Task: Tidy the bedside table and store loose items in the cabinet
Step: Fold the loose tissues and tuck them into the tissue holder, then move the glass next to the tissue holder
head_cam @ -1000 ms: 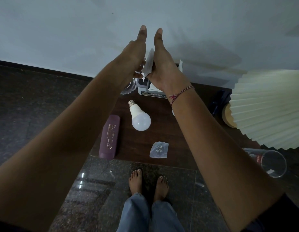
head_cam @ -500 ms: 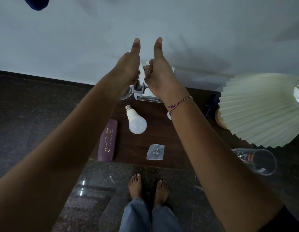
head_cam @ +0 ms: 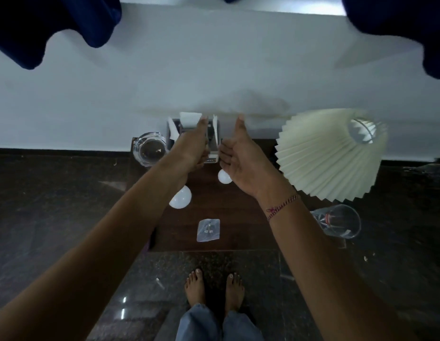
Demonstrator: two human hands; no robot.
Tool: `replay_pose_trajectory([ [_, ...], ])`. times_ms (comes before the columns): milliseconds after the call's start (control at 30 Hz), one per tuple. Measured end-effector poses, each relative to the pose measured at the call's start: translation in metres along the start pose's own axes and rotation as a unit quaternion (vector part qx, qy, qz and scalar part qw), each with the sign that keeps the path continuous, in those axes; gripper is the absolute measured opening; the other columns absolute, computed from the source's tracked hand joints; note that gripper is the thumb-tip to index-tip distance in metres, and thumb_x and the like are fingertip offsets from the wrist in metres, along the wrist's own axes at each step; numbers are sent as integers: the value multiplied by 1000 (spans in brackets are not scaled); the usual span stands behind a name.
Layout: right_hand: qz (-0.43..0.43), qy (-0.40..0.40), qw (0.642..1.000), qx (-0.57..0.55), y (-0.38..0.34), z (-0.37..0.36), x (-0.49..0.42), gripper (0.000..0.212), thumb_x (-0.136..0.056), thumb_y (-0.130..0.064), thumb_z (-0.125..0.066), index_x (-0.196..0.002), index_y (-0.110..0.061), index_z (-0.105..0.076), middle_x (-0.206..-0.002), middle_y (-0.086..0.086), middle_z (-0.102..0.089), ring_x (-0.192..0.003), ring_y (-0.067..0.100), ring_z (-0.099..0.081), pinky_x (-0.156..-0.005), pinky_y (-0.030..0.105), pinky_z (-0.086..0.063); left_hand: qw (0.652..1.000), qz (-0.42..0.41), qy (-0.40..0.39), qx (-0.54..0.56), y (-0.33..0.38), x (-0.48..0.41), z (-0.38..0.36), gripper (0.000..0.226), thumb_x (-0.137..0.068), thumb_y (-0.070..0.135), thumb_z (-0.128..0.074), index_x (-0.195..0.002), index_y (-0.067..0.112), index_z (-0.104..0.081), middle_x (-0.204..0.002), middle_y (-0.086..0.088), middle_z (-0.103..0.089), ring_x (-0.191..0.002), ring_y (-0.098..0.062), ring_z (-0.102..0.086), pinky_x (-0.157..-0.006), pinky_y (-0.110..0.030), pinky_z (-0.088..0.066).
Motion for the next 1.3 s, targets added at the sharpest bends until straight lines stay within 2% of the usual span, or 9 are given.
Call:
replay_pose_trajectory([
  [67,-12,25,1000,-11,9,18,12,63,-94,-55,-25,-125,-3,-44,-141,30,-31,-133,37,-33,-115,38,-22,1000,5,-1,-3,-21,2,-20,60,-91,63,-32,-93,11,-62,-91,-9,-61,-89,-22,-58,-87,-36,-49],
  [167,-23,43,999,-21,26,44,26,77,-93,-56,-28,-138,6,-28,-145,30,-17,-137,39,-20,-112,37,-27,999,29,-28,-17,-33,7,-46,57,-91,62,-32,-93,13,-61,-97,-8,-64,-92,-21,-60,-93,-39,-49],
  [367,-76,66,993,-62,63,100,56,74,-91,-55,-34,-139,2,-33,-145,18,-39,-136,24,-35,-116,36,-24,994,91,-64,12,-86,18,-94,54,-90,61,-36,-72,13,-55,-58,-1,-57,-53,-12,-54,-63,-26,-45],
  [500,-100,86,990,-54,83,139,78,68,-92,-48,-39,-138,2,-35,-144,17,-41,-135,25,-38,-112,35,-28,991,115,-68,1,-112,29,-123,58,-89,62,-38,-96,10,-62,-84,-5,-64,-81,-19,-61,-84,-35,-51],
  [700,-130,118,984,-42,104,191,105,57,-94,-37,-42,-135,3,-39,-140,17,-46,-132,24,-42,-112,34,-30,984,149,-92,24,-131,47,-170,47,-93,56,-35,-81,15,-57,-92,-8,-61,-86,-21,-58,-72,-28,-46],
  [833,-166,133,977,-14,123,222,119,45,-96,-26,-43,-131,3,-44,-137,18,-50,-128,26,-46,-110,35,-34,975,191,-105,44,-140,56,-197,54,-95,52,-36,-110,5,-58,-103,-13,-61,-90,-23,-59,-72,-29,-46],
  [967,-176,175,969,5,131,259,131,33,-97,-14,-41,-122,4,-51,-132,20,-54,-125,28,-49,-105,36,-37,969,212,-119,39,-144,59,-219,60,-96,49,-34,-125,0,-52,-120,-17,-60,-107,-29,-58,-89,-34,-43],
  [1100,-181,211,959,47,128,293,136,22,-95,-9,-45,-109,3,-57,-129,18,-56,-122,28,-51,-101,35,-39,970,205,-125,38,-140,52,-237,57,-96,46,-37,-125,-1,-51,-112,-16,-59,-97,-25,-55,-89,-34,-42],
  [1300,-178,231,953,88,115,316,130,40,-94,-25,-48,-125,0,-49,-123,24,-58,-95,28,-61,-79,32,-49,965,226,-130,34,-140,43,-251,45,-96,35,-41,-120,-1,-53,-110,-17,-60,-102,-29,-57,-88,-35,-43],
])
Point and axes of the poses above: each hand's wrist, its own x-axis away from the middle knuckle, its own z-axis out of the back of the hand, y = z × x, the point moved 10 cm from there along -x, towards the middle knuckle
